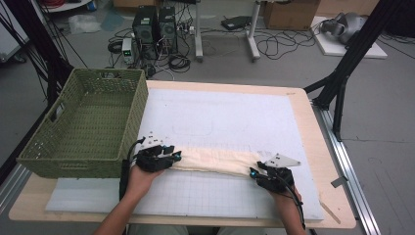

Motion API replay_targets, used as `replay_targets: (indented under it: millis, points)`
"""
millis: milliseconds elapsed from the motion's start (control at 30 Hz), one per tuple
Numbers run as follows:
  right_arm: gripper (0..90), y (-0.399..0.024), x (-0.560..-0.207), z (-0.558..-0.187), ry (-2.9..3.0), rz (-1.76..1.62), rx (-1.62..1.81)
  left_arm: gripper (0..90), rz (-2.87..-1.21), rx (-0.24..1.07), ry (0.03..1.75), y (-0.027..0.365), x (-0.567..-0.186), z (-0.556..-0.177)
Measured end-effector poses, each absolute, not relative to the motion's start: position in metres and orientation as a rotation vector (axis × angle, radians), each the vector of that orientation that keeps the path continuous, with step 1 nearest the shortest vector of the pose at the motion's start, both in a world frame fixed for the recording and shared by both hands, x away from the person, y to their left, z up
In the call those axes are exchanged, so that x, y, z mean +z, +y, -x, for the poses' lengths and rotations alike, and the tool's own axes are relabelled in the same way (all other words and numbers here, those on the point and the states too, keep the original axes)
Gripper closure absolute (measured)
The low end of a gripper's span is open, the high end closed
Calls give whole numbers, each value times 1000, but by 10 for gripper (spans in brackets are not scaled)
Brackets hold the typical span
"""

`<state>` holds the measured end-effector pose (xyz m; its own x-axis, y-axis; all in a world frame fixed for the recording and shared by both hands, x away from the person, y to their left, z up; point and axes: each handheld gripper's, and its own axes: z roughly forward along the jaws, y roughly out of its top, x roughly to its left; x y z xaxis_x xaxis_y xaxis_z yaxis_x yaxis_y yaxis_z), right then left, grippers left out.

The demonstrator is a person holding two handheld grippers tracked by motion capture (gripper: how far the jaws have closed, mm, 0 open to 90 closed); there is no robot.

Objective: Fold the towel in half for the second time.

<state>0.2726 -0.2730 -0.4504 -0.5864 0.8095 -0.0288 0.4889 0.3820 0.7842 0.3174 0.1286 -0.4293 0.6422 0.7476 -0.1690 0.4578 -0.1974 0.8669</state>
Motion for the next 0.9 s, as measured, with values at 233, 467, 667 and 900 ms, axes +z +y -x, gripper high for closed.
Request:
replay_targets:
  millis: [233,467,667,900]
  points:
    - [575,-273,-450,-274,2235,-1125,1062,645,-1937,348,933,120,-439,-321]
    - [559,-273,-450,-274,2232,-1129,1058,654,-2052,441,899,112,-448,-318]
    - [492,-275,-451,-275,2221,-1156,1055,623,-2061,503,898,113,-448,-313]
    - [483,-277,-450,-276,2228,-1158,1057,605,-2044,521,926,118,-449,-313]
